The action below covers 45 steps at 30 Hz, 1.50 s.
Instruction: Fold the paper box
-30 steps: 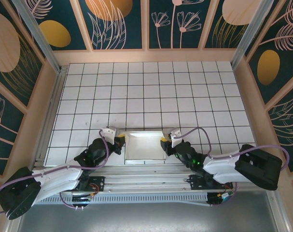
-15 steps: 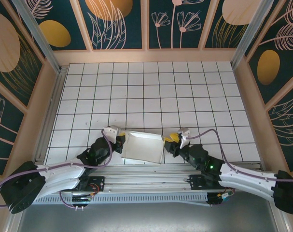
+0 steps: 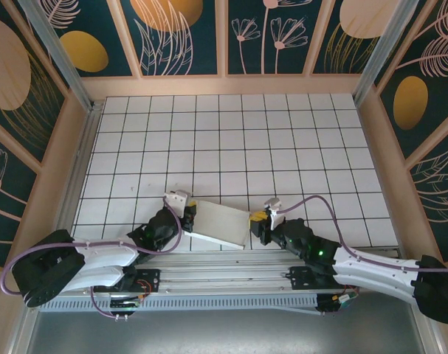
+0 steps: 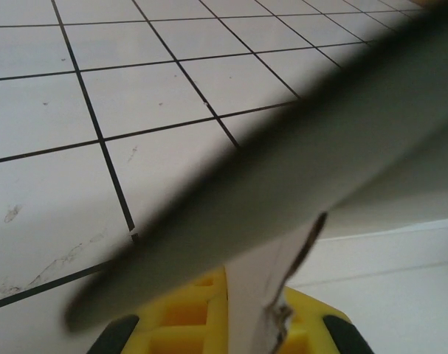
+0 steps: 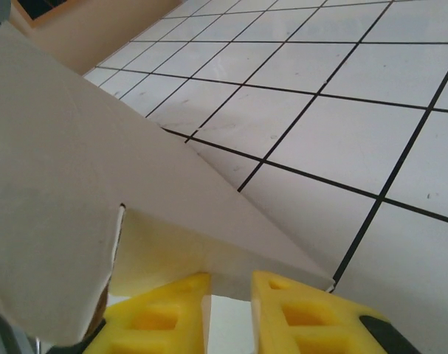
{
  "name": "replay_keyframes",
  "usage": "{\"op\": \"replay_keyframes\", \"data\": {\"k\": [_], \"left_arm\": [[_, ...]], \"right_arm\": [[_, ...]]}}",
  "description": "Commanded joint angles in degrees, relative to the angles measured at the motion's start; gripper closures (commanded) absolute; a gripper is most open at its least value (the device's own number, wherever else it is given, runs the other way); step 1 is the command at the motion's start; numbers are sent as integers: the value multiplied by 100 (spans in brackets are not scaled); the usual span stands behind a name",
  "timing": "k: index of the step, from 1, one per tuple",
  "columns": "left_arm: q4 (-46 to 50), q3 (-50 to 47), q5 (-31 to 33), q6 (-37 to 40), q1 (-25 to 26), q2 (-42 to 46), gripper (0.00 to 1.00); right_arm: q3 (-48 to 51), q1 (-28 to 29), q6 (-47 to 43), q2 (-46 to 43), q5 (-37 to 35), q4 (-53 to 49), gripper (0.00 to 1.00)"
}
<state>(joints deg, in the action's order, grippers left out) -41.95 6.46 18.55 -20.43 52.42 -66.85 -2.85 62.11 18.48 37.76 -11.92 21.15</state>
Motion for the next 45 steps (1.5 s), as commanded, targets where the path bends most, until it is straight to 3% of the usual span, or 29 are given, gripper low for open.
{"op": "replay_keyframes", "data": {"k": [1, 16, 23, 30, 34, 39, 43, 45], "left_arm": [[-78, -48, -143, -183, 113, -163, 100], [-48, -134, -62, -129, 122, -36, 100], [-249, -105, -97, -115, 125, -230, 100], [-272, -119, -97, -72, 129, -167, 100], [-252, -153, -88, -27, 127, -36, 100], [-222, -179, -95, 21, 131, 68, 100], [-330, -189, -137, 53, 136, 24, 100], [-353, -188, -149, 63, 129, -10, 100]], "right_arm": [[-24, 49, 243, 40, -38, -20, 79], [-80, 75, 1310, -1190, 674, -1498, 77], [-625, 74, 1302, -1729, 1084, -2459, 77], [-1289, 78, 1129, -2313, 1300, -2742, 81], [-1846, 45, 974, -1868, 1248, -2623, 83], [-2694, -300, 818, -676, 1419, -2495, 89], [-3250, -1357, 1109, 812, 2895, -2405, 99], [-3411, -1499, 1130, 1360, 3106, -2421, 100]]}}
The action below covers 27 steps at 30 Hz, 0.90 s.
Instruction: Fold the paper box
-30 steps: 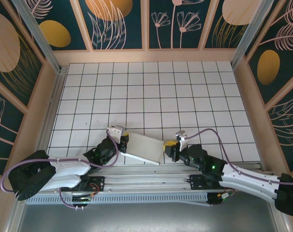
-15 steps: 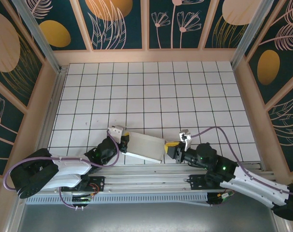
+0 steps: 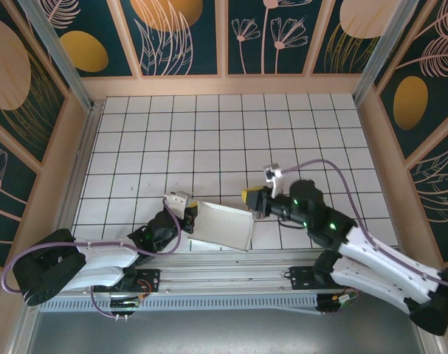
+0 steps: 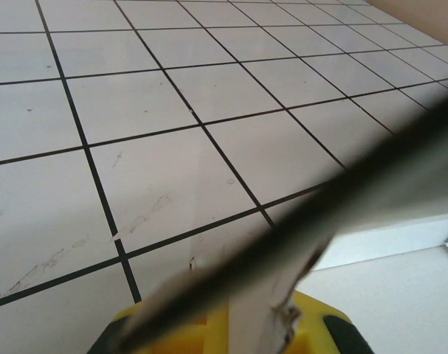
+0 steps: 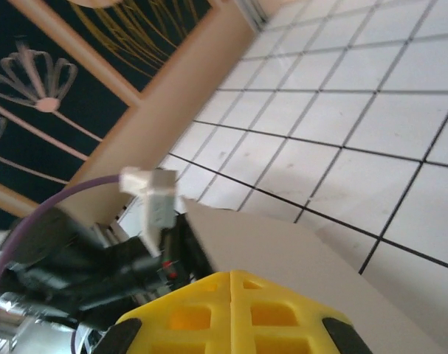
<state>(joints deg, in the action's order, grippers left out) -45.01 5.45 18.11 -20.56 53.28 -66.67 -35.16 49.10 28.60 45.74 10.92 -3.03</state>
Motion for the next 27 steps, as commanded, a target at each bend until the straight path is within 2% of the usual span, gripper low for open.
{"op": "replay_keyframes", "data": {"k": [1, 6, 13, 15, 17, 22, 27], "left_arm": [[-66, -89, -113, 79, 44, -44, 100], [-374, -138, -262, 111, 50, -279, 100], [-798, -223, -448, -183, 46, -680, 100], [-774, -263, -437, -219, 50, -610, 97], [-655, -282, -383, -212, 47, -475, 91], [-264, -329, -330, -256, 47, -2, 60], [48, -501, -315, -391, 46, 465, 44]], "right_arm": [[-225, -197, 79, 765, 771, -41, 100], [-117, -199, 55, 1330, 853, 128, 100], [242, -152, 212, 1541, 867, 556, 100], [326, -130, 207, 1569, 791, 553, 100], [410, -121, 223, 1588, 768, 617, 100], [501, 112, 235, 1700, 482, 706, 100], [536, 349, 168, 1942, 49, 663, 100]]}}
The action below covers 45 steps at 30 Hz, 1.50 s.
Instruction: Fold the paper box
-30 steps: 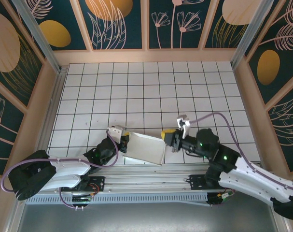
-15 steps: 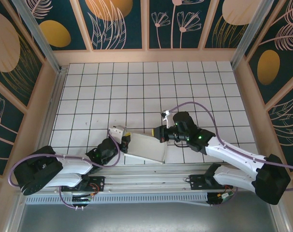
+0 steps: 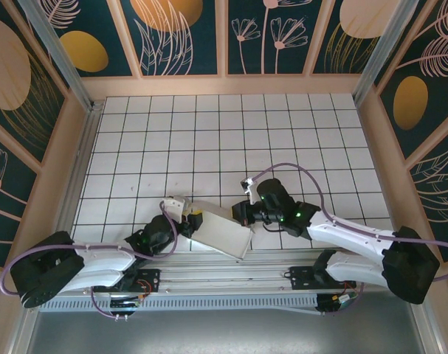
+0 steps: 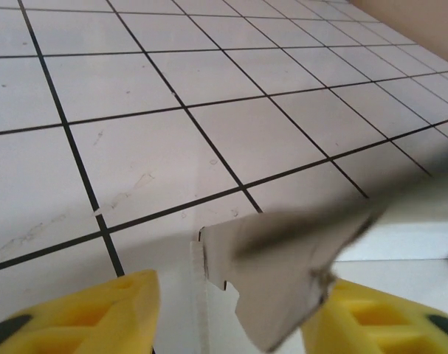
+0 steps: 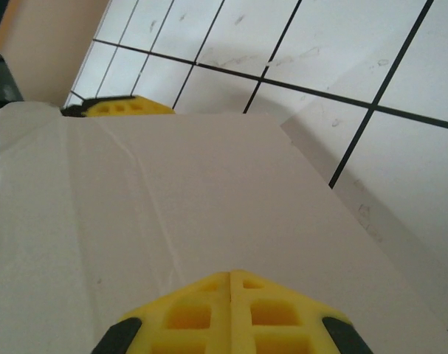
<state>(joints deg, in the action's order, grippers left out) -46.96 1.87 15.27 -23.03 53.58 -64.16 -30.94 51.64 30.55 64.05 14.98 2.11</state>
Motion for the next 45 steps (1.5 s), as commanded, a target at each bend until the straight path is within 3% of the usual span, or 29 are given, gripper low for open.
{"op": "replay_keyframes", "data": {"k": [1, 8, 14, 20, 25, 29, 32, 37, 41, 45], "left_arm": [[285, -196, -24, -186, 19, 334, 42], [1020, -337, -226, -510, 19, 1571, 32], [2098, -471, -470, -845, 14, 3245, 28], [3372, -548, -582, -1334, 16, 5167, 31], [4570, -152, 122, -2326, 13, 6129, 37], [5886, 546, 947, -3633, 17, 5826, 42], [6356, 1143, 982, -3874, 20, 5064, 43], [6274, 2004, 263, -3239, 17, 3200, 42], [6110, 2342, -24, -2937, -30, 1894, 44], [5395, 2112, -1155, -2660, -672, 1281, 50]], "right_arm": [[123, 109, -39, 132, -417, 147, 100], [132, 153, -117, 178, -630, 159, 100], [147, 245, -163, 259, -803, 198, 100], [97, 433, -240, 532, -997, 264, 100], [58, 582, -337, 826, -1273, 230, 100], [-7, 831, -426, 1108, -1686, 84, 100], [-75, 1041, -485, 1332, -2087, -8, 100], [-241, 1139, -516, 1540, -2283, -117, 100], [-507, 1139, -219, 1165, -2234, -467, 98], [-494, 1138, 935, 470, -2332, -995, 91]]}}
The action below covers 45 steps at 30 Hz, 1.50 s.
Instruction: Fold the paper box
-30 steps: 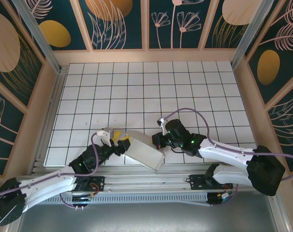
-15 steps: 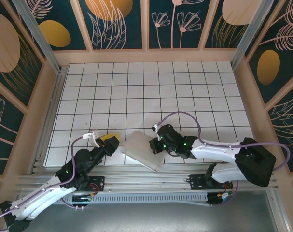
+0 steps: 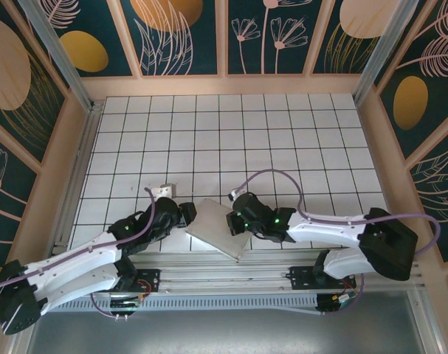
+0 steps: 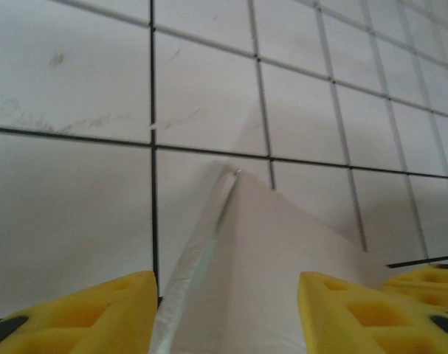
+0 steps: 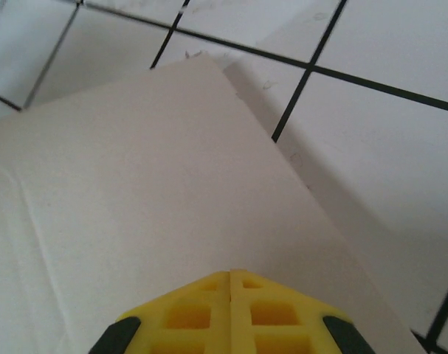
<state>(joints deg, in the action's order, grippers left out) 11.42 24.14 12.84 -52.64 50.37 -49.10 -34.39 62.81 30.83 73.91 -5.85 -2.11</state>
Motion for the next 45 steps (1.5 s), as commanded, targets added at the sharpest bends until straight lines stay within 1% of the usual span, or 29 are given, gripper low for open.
{"op": "replay_keyframes", "data": {"k": [1, 3, 5, 7, 9, 10, 13, 14, 15, 16, 19, 22, 24, 25, 28, 32, 33, 36, 39, 40, 43, 45], "left_arm": [[-565, -157, -1105, 340, -433, -370, 52], [-612, -144, -1223, 421, -463, -679, 56], [-791, -234, -1399, 444, -458, -862, 61], [-1004, -353, -1577, 447, -458, -1023, 65], [-1054, -405, -1629, 437, -460, -1277, 68], [-1094, -438, -1632, 433, -458, -1394, 69], [-1417, -603, -1633, 373, -458, -1642, 69], [-1547, -637, -1651, 356, -458, -1721, 70], [-1625, -647, -1651, 352, -464, -1805, 70], [-1685, -639, -1668, 362, -462, -1890, 70], [-1807, -606, -1658, 376, -458, -2164, 69], [-2000, -635, -1664, 318, -459, -2408, 63], [-2107, -679, -1621, 287, -452, -2574, 62], [-2117, -690, -1583, 280, -453, -2655, 62], [-2286, -769, -1549, 241, -462, -2916, 62], [-2438, -639, -1603, 259, -454, -3301, 62], [-2451, -565, -1600, 279, -457, -3413, 62], [-2354, -287, -1463, 353, -458, -3764, 62], [-2440, -150, -1371, 432, -451, -3931, 61], [-2596, -146, -1491, 473, -455, -3927, 58], [-3015, -41, -2051, 652, -449, -3854, 57], [-3054, 40, -2215, 649, -453, -3668, 57]], "right_arm": [[-176, 15, 1373, -664, -340, -860, 89], [-172, 12, 2539, -972, -452, -1536, 87], [-34, 21, 3459, -1129, -239, -1836, 85], [117, 100, 4104, -1161, 24, -1890, 83], [193, 261, 4512, -1151, 183, -1907, 79], [174, 346, 4675, -1138, 153, -2006, 75], [5, 673, 5163, -1093, -96, -2632, 59], [-24, 750, 5323, -1081, -194, -2881, 52], [20, 826, 5398, -1061, -227, -2968, 39], [104, 849, 5443, -1054, -174, -2948, 33], [419, 882, 5524, -991, -26, -2620, 28], [539, 872, 5315, -814, -169, -2288, 27], [531, 822, 5139, -597, -407, -2256, 28], [527, 724, 4978, -499, -463, -2240, 30], [621, 339, 4225, -254, -628, -1910, 42], [615, -455, 3010, -143, -659, -1431, 55], [563, -663, 2628, -111, -646, -1332, 57], [468, -1154, 1883, -37, -612, -1128, 57], [485, -1547, 1467, 56, -451, -939, 55], [503, -1652, 1342, 83, -347, -828, 54], [480, -1779, 1180, 124, -176, -645, 54], [436, -1811, 1116, 108, -99, -633, 53]]}}
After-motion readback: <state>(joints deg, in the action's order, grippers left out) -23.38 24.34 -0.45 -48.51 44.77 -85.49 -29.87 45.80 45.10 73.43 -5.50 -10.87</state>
